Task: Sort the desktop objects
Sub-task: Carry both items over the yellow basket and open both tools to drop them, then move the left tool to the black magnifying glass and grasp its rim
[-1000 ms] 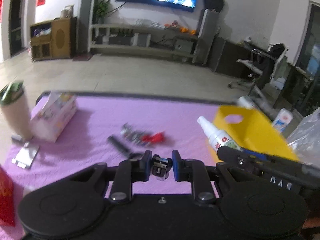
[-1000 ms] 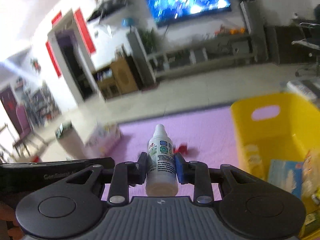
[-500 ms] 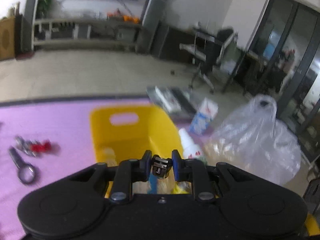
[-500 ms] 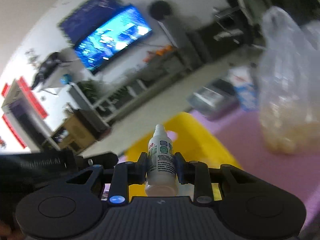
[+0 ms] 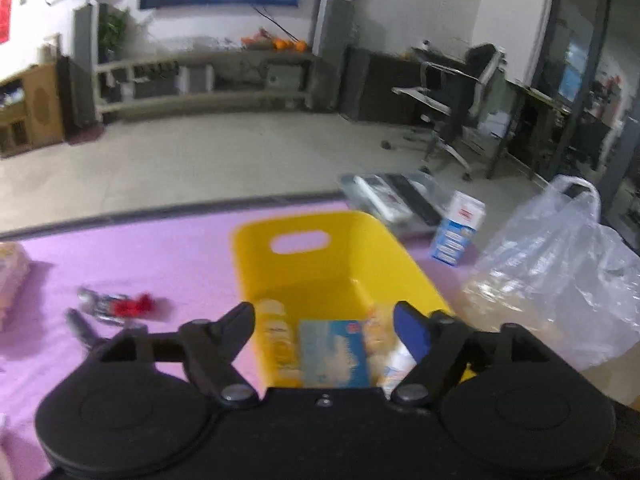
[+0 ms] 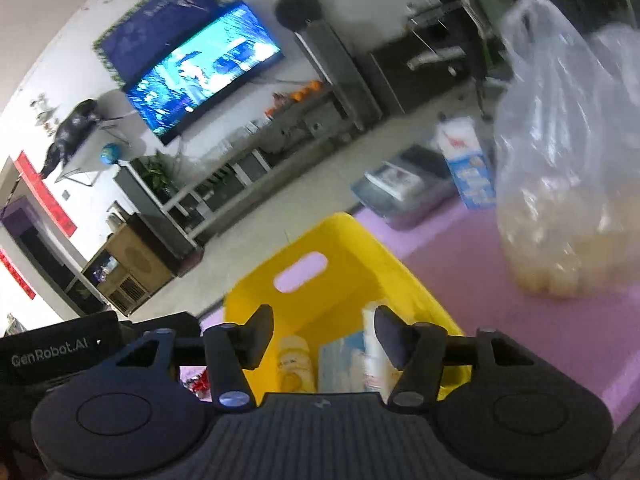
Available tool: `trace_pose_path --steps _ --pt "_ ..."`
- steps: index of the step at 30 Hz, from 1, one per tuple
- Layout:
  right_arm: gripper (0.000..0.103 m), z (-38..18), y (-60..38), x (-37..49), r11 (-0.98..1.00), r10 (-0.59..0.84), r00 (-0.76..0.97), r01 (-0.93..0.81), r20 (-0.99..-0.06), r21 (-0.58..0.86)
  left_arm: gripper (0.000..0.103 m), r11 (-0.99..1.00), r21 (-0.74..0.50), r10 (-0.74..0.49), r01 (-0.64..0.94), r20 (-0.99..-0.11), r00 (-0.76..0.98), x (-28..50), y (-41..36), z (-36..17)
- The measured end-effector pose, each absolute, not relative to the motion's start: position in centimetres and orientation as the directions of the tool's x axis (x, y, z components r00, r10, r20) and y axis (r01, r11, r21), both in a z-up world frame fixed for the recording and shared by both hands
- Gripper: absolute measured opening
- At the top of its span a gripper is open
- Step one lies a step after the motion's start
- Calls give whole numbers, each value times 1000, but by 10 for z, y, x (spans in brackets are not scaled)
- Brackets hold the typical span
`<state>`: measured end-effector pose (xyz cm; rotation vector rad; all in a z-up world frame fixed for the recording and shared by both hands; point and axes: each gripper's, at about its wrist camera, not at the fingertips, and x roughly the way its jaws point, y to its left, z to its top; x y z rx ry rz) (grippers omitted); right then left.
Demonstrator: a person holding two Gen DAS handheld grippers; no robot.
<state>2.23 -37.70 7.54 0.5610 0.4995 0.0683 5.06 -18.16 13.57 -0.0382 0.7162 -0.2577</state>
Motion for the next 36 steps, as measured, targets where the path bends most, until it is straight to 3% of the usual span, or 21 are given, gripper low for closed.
trace_pose_path --steps 8,15,28,33,36 --pt "61 94 -307 27 916 288 887 -144 -360 376 82 998 56 28 11 -643 765 47 -89 129" --pt "60 89 -231 40 902 419 804 -315 -421 296 82 986 107 167 -130 -678 716 38 -10 102" --pt "59 49 -159 49 909 399 695 -384 -597 160 82 966 -40 145 -254 -728 669 47 64 45" --pt "33 33 -147 54 913 356 663 -397 -658 94 82 969 -65 107 -237 -756 646 52 68 14" --pt "32 29 -144 57 916 338 662 -393 -669 74 79 966 -100 75 -239 -776 626 63 68 3"
